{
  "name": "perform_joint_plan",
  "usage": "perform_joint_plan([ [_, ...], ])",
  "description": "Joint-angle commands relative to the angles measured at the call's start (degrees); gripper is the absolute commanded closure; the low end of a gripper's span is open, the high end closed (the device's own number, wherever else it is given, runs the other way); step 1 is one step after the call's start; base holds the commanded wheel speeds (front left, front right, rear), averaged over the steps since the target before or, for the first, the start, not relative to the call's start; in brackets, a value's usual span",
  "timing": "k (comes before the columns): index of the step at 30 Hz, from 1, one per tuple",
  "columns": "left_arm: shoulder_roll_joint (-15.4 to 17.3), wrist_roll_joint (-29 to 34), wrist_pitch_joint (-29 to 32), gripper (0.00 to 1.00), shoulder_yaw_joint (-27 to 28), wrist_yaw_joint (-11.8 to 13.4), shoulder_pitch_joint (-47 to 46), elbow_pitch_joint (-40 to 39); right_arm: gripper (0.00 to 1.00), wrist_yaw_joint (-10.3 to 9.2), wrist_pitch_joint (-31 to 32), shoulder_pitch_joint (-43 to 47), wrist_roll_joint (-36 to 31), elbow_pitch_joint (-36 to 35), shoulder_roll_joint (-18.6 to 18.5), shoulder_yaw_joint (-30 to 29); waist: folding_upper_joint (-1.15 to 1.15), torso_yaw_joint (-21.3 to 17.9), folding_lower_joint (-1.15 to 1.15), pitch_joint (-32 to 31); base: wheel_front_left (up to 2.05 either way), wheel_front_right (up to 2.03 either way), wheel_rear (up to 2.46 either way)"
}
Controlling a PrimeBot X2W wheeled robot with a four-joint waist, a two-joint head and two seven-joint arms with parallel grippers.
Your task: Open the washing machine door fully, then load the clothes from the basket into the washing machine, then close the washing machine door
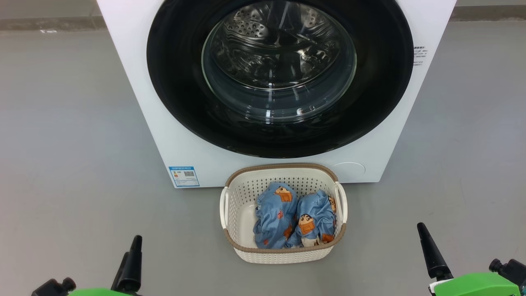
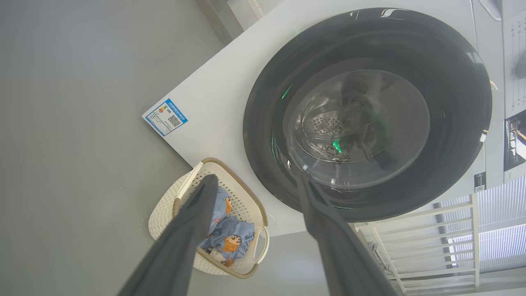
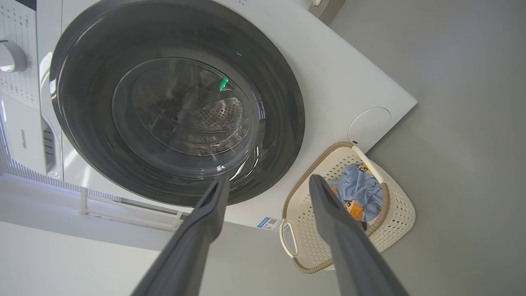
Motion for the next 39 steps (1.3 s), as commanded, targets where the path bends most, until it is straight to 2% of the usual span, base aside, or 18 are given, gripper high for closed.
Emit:
perform_joint_plan([
  [1,1.01,1.63,-0.67,0.00,0.46,0.12,-0.68,-1.92,0.00,-0.02,-0.64,-1.71,-1.41,-1.29,-0.86,0.55,0.00,-0.01,0.00,0.00,0.00,0.00,0.00],
  [39,1.43,30.01,-7.06,0.00,-3.78,1.94,0.56,-5.76,0.00,-0.04,-7.00,-1.61,-23.68,-1.33,-3.63,3.11,0.00,0.59,0.00,-0.03,0.00,0.00,0.00],
])
